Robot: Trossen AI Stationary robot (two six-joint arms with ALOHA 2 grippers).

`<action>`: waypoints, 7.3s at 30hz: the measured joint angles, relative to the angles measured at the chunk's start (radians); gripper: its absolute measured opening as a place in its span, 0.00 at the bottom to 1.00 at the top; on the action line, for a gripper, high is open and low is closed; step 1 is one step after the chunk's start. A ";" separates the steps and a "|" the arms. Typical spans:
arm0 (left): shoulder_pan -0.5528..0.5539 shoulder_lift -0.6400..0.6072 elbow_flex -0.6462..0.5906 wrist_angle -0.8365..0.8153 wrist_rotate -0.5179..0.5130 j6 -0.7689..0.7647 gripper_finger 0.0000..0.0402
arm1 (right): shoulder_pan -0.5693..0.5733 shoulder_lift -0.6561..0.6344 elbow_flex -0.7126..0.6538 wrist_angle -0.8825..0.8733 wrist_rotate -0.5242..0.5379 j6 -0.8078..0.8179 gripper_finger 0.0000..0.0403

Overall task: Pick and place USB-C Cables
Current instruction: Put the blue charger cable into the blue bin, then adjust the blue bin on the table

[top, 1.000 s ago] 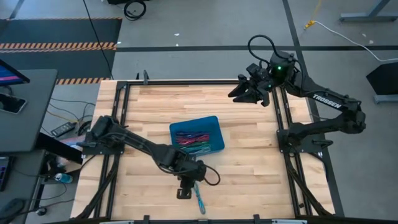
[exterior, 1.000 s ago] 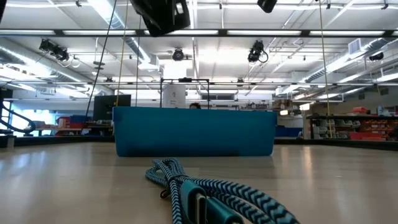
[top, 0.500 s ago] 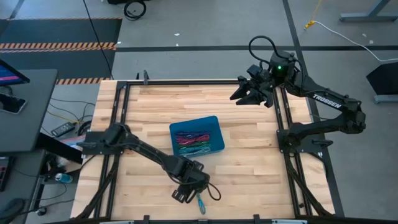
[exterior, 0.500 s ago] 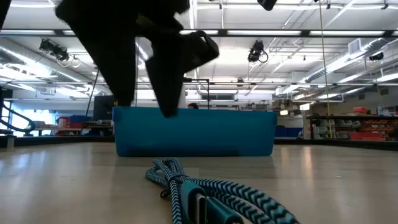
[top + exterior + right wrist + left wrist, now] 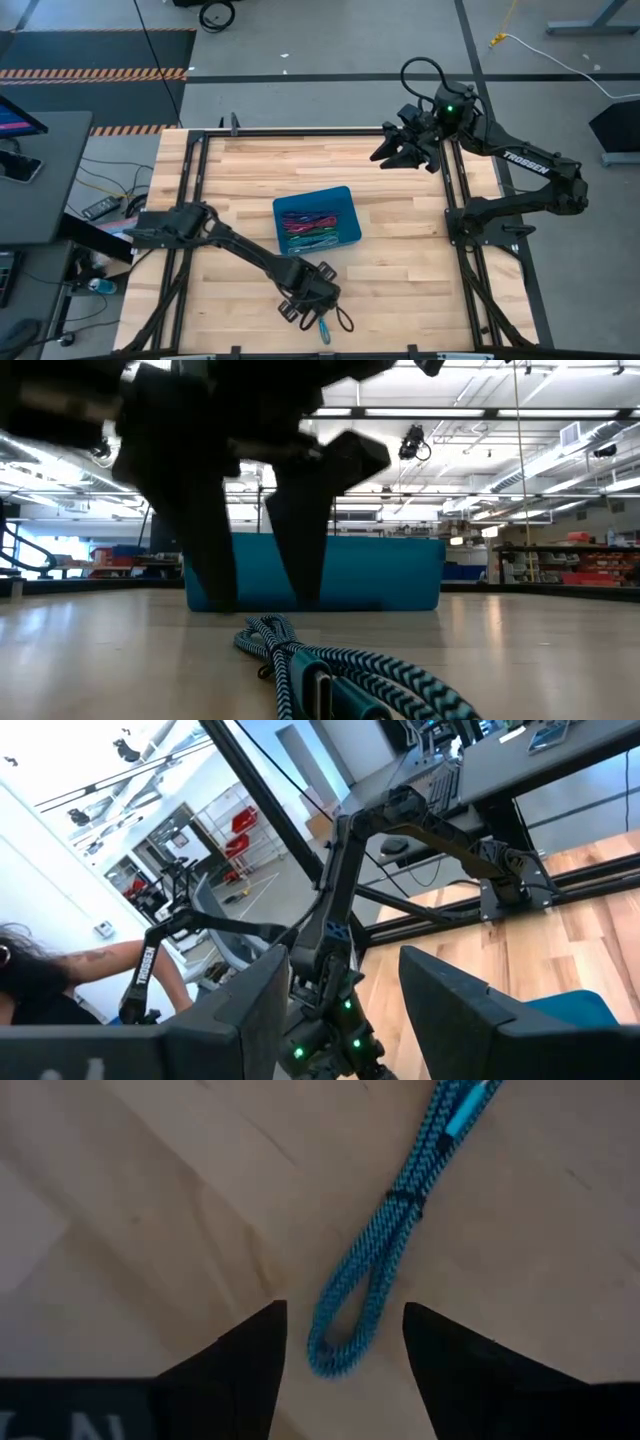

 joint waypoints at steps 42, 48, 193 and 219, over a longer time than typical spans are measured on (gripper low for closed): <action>0.154 0.056 0.440 -0.314 0.010 -0.472 0.04 | -0.110 0.000 0.000 0.018 -0.012 -0.023 0.49; 0.233 0.054 0.685 -0.585 -0.223 -0.558 0.04 | -0.110 0.000 0.000 0.018 -0.018 -0.059 0.49; 0.393 -0.592 0.600 -0.848 -0.838 -0.832 0.38 | 0.212 0.637 0.062 -0.559 0.725 -0.182 0.47; 0.393 -0.592 0.600 -0.848 -0.838 -0.834 0.38 | 0.211 0.637 0.062 -0.543 0.783 -0.152 0.47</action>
